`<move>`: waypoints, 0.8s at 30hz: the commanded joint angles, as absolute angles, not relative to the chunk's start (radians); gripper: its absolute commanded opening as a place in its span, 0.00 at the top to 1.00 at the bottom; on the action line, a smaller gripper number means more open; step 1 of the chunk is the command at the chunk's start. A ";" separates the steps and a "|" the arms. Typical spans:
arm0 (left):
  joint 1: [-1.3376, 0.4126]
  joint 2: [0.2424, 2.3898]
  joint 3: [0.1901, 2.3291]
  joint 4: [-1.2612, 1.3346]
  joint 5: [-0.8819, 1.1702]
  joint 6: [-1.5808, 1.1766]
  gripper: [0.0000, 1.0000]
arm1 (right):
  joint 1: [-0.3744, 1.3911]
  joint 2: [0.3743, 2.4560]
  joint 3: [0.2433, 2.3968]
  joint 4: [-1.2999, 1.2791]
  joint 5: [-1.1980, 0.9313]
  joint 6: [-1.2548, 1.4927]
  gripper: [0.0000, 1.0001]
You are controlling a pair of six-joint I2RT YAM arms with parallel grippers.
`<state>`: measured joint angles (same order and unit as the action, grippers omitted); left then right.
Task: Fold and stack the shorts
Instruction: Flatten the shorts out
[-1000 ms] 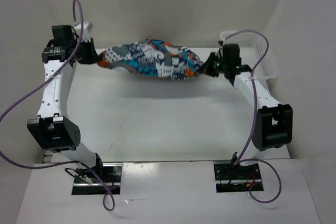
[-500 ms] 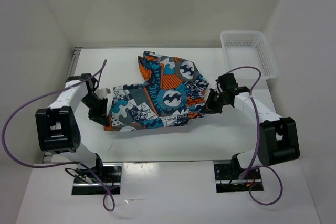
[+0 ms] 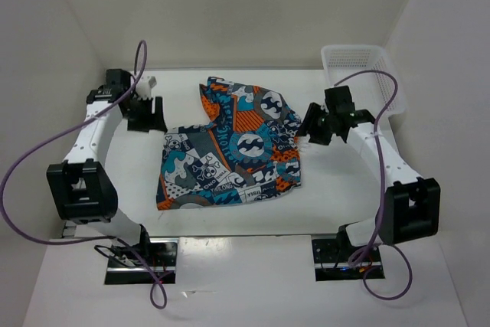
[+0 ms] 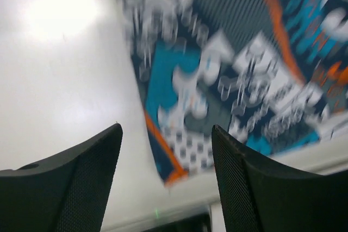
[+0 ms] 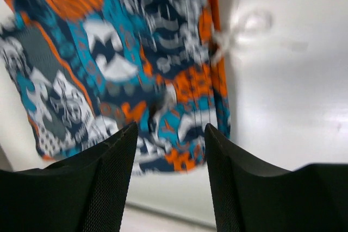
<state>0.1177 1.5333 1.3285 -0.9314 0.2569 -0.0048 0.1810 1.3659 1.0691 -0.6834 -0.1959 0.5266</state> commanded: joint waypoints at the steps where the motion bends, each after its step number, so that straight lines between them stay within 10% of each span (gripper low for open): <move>1: 0.062 1.669 1.468 -0.640 0.385 0.000 0.26 | 0.181 1.446 1.170 -0.543 -0.069 0.512 0.42; 18: -0.175 2.381 2.114 -0.491 0.192 0.000 0.22 | 0.160 1.916 1.398 -0.357 -0.008 0.543 0.42; 24: -0.175 2.389 2.059 -0.491 0.169 0.000 0.71 | 0.150 1.982 1.374 -0.336 -0.063 0.578 0.43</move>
